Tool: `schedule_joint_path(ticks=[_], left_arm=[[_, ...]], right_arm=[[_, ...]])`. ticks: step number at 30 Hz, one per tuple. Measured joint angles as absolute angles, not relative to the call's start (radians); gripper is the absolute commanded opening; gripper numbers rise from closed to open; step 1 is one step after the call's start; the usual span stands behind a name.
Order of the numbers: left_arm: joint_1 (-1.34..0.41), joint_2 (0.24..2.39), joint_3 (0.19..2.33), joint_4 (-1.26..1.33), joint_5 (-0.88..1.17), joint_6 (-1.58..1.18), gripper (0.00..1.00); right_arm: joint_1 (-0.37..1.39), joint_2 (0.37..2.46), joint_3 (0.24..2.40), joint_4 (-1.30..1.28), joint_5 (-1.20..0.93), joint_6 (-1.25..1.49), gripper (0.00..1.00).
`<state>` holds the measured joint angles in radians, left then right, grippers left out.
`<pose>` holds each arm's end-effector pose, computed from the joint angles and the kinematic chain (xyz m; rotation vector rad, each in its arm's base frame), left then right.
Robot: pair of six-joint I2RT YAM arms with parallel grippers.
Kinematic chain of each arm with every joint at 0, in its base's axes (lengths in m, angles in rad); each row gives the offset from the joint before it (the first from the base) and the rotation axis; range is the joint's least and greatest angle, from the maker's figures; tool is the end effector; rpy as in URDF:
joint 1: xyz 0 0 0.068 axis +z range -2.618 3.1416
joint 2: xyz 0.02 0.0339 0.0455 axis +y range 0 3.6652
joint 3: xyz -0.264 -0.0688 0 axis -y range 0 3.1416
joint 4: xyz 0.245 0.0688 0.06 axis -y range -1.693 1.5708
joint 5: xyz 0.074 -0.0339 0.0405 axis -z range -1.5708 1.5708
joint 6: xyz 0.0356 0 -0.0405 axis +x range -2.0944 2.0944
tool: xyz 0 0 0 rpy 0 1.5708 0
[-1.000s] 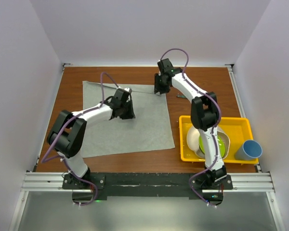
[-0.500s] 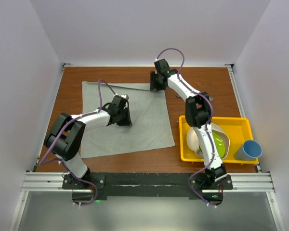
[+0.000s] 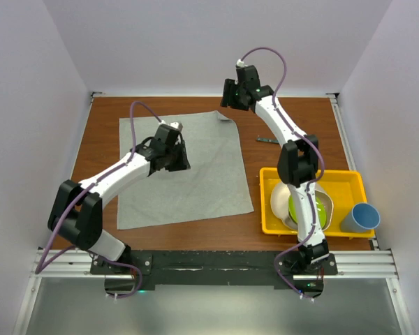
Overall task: Fold the napkin, place the utensils inside, and roll it up
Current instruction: Flatten the napkin out
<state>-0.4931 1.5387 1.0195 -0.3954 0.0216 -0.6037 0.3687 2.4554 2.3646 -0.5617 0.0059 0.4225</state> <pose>0.2823 -0.1526 0.2211 -0.1317 2.5481 -0.4763 0.5232 0.2019 0.2518 0.0640 2.2564 0.4239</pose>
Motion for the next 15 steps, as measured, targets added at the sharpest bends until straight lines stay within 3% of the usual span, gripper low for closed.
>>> schedule_joint_path(ticks=[9,15], left_arm=[[-0.366,1.280,0.979,-0.563,-0.015,-0.736,0.39],[-0.284,0.989,0.794,-0.743,-0.080,-0.860,0.40]], right_arm=[[0.466,2.149,2.091,-0.765,-0.056,0.376,0.72],[0.663,2.027,1.771,-0.765,-0.083,0.350,0.68]])
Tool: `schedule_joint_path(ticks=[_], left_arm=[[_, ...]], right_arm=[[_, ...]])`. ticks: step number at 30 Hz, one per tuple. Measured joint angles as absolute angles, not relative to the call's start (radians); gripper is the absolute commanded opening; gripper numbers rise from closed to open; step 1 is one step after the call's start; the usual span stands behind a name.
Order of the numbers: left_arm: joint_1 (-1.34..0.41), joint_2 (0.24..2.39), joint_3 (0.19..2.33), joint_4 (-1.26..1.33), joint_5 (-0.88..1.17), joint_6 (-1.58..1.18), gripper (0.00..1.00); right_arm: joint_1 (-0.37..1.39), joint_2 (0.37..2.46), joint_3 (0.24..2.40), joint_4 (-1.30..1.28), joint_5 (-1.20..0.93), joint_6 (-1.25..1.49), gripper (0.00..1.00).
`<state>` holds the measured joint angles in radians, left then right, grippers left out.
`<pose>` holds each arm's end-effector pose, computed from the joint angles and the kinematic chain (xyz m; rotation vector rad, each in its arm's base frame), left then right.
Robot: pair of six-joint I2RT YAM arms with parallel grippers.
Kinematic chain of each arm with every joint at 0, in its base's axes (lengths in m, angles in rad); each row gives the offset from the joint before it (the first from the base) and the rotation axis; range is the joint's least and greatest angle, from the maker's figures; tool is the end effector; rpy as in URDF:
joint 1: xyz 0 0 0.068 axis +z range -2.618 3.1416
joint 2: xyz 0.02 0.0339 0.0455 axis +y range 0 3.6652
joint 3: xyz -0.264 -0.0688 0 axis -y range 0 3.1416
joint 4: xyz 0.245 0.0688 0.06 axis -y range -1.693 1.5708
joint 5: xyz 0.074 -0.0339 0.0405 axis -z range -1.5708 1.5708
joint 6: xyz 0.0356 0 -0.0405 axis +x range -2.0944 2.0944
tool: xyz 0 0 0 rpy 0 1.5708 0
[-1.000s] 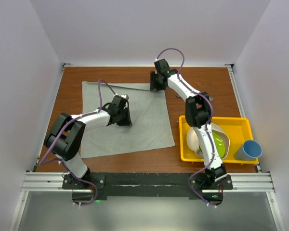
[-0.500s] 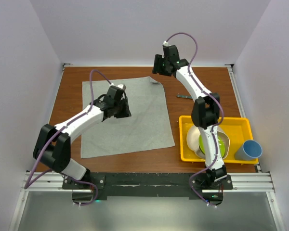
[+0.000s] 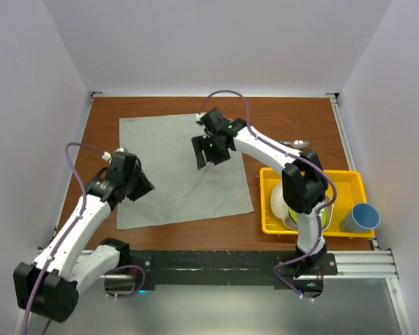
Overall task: Fold the napkin, place the utensils inside, and roll it up
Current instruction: Flatten the napkin out
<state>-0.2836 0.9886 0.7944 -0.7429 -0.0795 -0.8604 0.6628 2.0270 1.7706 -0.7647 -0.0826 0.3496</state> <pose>0.1848 -0.0509 0.2574 -0.7550 2.4285 -0.3663 0.3495 0.2766 0.2531 -0.4459 2.6252 0.4603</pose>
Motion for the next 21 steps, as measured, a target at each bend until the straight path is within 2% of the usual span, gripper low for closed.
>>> schedule_joint_path(ticks=[5,7,9,12,14,16,21], left_arm=[[-0.284,0.860,0.704,-0.812,-0.028,-0.908,0.41],[-0.284,0.839,0.698,-0.827,-0.001,-0.916,0.45],[-0.284,0.817,0.698,-0.838,0.024,-0.923,0.55],[-0.284,0.794,0.699,-0.857,0.051,-0.928,0.62],[-0.284,0.783,0.700,-0.861,0.067,-0.929,0.63],[-0.284,0.777,0.707,-0.863,0.085,-0.933,0.63],[-0.284,0.784,0.753,-0.875,0.112,-0.933,0.63]], right_arm=[[0.659,2.033,1.677,-0.691,-0.102,0.382,0.67],[0.616,2.059,1.699,-0.648,-0.098,0.386,0.65],[0.574,2.104,1.745,-0.599,-0.097,0.392,0.63],[0.523,2.185,1.830,-0.542,-0.104,0.404,0.51],[0.492,2.249,1.895,-0.517,-0.117,0.413,0.36],[0.465,2.307,1.946,-0.490,-0.130,0.420,0.28],[0.421,2.401,2.005,-0.446,-0.150,0.424,0.29]])
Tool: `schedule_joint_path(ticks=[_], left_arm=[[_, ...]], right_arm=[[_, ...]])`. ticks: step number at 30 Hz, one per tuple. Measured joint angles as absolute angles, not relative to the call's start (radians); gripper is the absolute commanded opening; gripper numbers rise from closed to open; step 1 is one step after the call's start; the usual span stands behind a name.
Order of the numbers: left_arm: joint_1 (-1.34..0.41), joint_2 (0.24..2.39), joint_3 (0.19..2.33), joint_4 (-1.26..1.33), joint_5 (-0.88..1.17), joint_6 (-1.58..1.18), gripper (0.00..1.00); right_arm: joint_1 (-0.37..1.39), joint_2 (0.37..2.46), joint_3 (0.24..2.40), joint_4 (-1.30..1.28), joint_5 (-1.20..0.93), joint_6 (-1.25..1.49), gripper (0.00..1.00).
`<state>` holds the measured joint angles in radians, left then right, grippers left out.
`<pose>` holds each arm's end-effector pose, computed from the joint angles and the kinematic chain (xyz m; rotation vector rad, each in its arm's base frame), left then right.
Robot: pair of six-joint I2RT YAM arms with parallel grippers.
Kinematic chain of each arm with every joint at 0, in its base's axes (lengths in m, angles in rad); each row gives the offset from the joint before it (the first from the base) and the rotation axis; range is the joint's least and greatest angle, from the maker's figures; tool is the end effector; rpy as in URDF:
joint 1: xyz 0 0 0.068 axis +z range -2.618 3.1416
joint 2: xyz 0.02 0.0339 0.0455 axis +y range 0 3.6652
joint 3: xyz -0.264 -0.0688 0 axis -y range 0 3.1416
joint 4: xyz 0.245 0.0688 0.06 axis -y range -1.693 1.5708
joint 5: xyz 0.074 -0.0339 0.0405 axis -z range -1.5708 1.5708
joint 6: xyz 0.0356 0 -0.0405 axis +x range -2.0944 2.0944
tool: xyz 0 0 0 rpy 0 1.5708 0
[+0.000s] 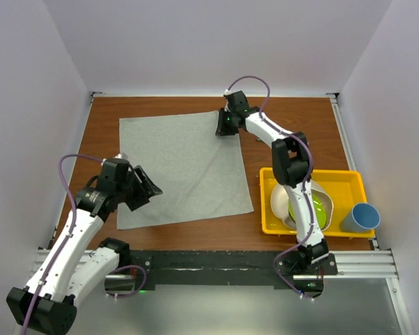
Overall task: Fold the napkin, place the utensils inside, and roll it up
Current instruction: Flatten the napkin out
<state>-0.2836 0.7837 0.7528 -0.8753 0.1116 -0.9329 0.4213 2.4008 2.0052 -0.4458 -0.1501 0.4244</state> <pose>0.1402 -0.0450 0.2662 -0.7779 2.4677 -0.6287 0.4877 0.2244 0.1712 -0.0673 2.4785 0.5582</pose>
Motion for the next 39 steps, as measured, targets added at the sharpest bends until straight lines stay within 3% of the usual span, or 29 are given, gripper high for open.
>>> schedule_joint_path(ticks=[8,13,17,21,26,31,34,37,39], left_arm=[[-0.284,0.805,0.808,-0.889,0.117,-0.925,0.62],[-0.284,0.807,0.810,-0.933,0.104,-0.924,0.61],[-0.284,0.833,0.834,-0.963,0.095,-0.923,0.61],[-0.284,0.904,0.860,-0.956,0.088,-0.921,0.62],[-0.280,1.019,0.858,-0.891,0.048,-0.912,0.52],[-0.245,1.226,0.864,-0.759,-0.001,-0.885,0.46],[-0.215,1.333,0.890,-0.720,-0.020,-0.880,0.52],[-0.199,1.353,0.917,-0.725,-0.080,-0.901,0.66],[-0.193,1.310,0.919,-0.757,-0.123,-0.937,0.65]], right_arm=[[0.393,2.502,2.145,-0.396,-0.149,0.419,0.32],[0.354,2.629,2.353,-0.358,-0.143,0.426,0.42],[0.299,2.734,2.494,-0.329,-0.131,0.453,0.42],[0.253,2.740,2.504,-0.350,-0.128,0.464,0.42],[0.252,2.579,2.372,-0.466,-0.112,0.461,0.47],[0.370,2.255,2.082,-0.579,-0.108,0.451,0.47],[0.467,2.091,1.933,-0.632,-0.120,0.421,0.54],[0.577,1.951,1.781,-0.678,-0.120,0.363,0.56],[0.662,1.921,1.739,-0.697,-0.121,0.346,0.56]])
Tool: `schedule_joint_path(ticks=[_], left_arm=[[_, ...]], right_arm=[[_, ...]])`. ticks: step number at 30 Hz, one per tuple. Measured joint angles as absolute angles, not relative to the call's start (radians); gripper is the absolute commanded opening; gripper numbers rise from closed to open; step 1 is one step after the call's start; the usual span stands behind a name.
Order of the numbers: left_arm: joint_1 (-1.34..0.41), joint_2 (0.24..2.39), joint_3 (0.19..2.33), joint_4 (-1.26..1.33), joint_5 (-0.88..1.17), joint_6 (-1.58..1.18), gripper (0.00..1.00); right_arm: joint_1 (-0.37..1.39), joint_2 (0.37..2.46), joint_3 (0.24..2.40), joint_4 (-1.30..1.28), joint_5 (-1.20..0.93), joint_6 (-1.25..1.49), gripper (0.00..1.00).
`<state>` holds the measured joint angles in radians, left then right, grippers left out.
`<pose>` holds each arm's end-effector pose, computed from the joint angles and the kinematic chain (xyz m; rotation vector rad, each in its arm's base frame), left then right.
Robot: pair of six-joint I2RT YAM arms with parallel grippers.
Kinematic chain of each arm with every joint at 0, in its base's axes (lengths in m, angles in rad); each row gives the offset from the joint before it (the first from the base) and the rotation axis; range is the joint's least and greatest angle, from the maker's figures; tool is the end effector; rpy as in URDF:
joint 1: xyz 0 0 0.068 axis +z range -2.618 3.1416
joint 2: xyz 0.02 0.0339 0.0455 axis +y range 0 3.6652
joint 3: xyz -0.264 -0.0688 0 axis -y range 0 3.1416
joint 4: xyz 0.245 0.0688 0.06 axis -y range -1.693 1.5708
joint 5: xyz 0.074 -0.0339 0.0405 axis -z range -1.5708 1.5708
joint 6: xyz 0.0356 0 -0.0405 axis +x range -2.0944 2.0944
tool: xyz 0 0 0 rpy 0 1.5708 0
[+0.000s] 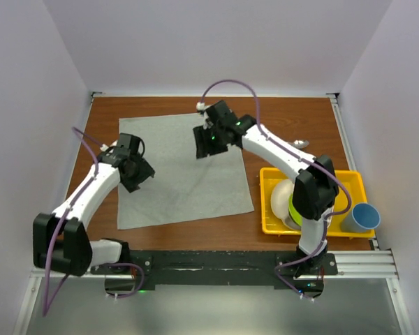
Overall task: Fold the napkin, place the utensils inside, and roll it up
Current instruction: Flatten the napkin out, then fold the napkin
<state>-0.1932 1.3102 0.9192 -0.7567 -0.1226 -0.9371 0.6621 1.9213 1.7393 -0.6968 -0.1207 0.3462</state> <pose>0.2425 -0.0430 0.2310 -1.0199 2.5161 -0.1715 0.3383 0.2691 0.2919 -0.4527 2.4917 0.5749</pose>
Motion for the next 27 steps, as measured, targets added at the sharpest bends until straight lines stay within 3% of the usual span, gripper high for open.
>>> schedule_joint_path(ticks=[6,12,20,24,27], left_arm=[[-0.135,1.105,0.864,-1.000,-0.228,-1.095,0.61],[-0.032,0.990,0.834,-1.230,-0.303,-1.145,0.60],[-0.020,0.884,1.284,-1.286,-0.513,-1.014,0.61],[-0.020,0.804,1.447,-1.295,-0.660,-0.913,0.62],[-0.018,0.769,1.537,-1.298,-0.758,-0.842,0.62]], right_arm=[[0.791,1.908,1.612,-0.688,-0.150,0.347,0.56],[0.892,1.926,1.613,-0.631,-0.175,0.344,0.63],[1.123,2.147,1.826,-0.496,-0.175,0.347,0.61],[1.210,2.296,2.000,-0.504,-0.155,0.329,0.48],[1.258,2.386,2.125,-0.520,-0.118,0.301,0.46]])
